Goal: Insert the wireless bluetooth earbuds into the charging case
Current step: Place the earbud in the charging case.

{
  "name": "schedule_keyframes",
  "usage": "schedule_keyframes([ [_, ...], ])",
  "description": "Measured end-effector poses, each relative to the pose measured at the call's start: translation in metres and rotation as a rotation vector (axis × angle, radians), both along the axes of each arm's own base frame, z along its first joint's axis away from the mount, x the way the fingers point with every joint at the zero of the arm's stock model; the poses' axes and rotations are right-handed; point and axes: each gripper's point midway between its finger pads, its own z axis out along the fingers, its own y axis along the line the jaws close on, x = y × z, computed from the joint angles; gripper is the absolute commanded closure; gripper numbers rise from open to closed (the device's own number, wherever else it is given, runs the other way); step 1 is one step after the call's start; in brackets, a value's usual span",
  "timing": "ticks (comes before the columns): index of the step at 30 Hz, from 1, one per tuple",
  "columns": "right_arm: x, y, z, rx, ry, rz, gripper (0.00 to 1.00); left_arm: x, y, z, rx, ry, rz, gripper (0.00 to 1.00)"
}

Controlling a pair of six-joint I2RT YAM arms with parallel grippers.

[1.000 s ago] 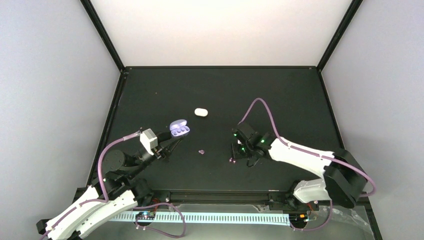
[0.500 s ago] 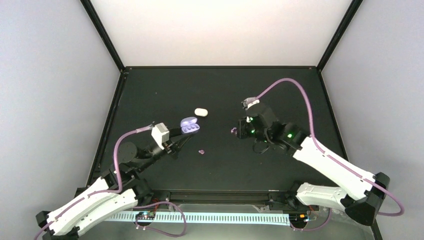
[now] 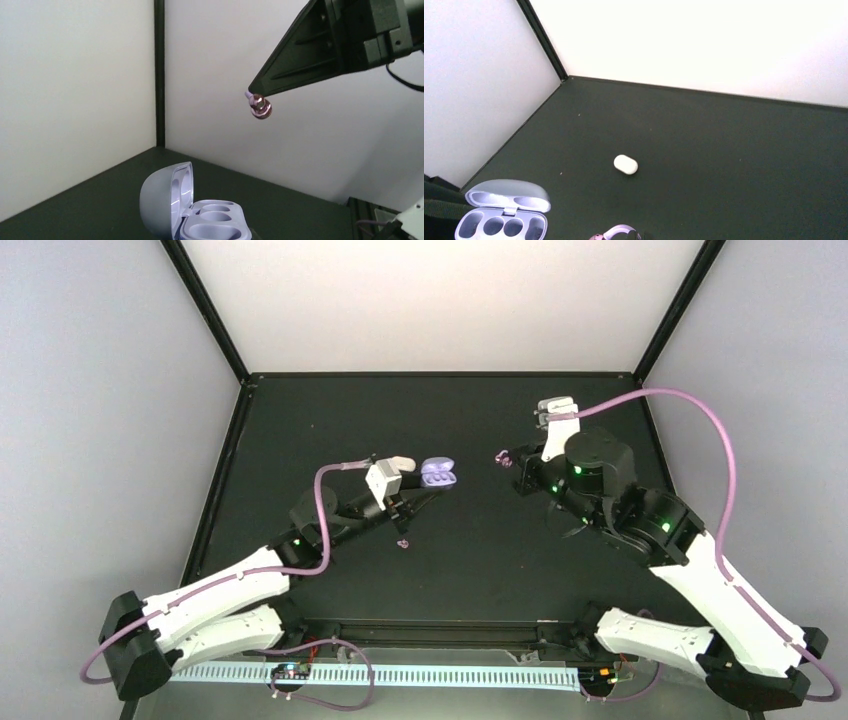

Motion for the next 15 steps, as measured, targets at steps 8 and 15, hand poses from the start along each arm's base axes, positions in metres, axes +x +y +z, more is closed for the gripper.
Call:
schedule_keyframes([
  [8, -0.012, -0.013, 0.024, -0.017, -0.106, 0.039, 0.99, 0.000, -0.029, 0.035, -0.096, -0.097, -0.106, 0.98],
  [15, -0.023, -0.016, 0.049, 0.019, -0.207, 0.087, 0.99, 0.001, -0.051, 0.055, -0.171, -0.139, -0.194, 0.98],
])
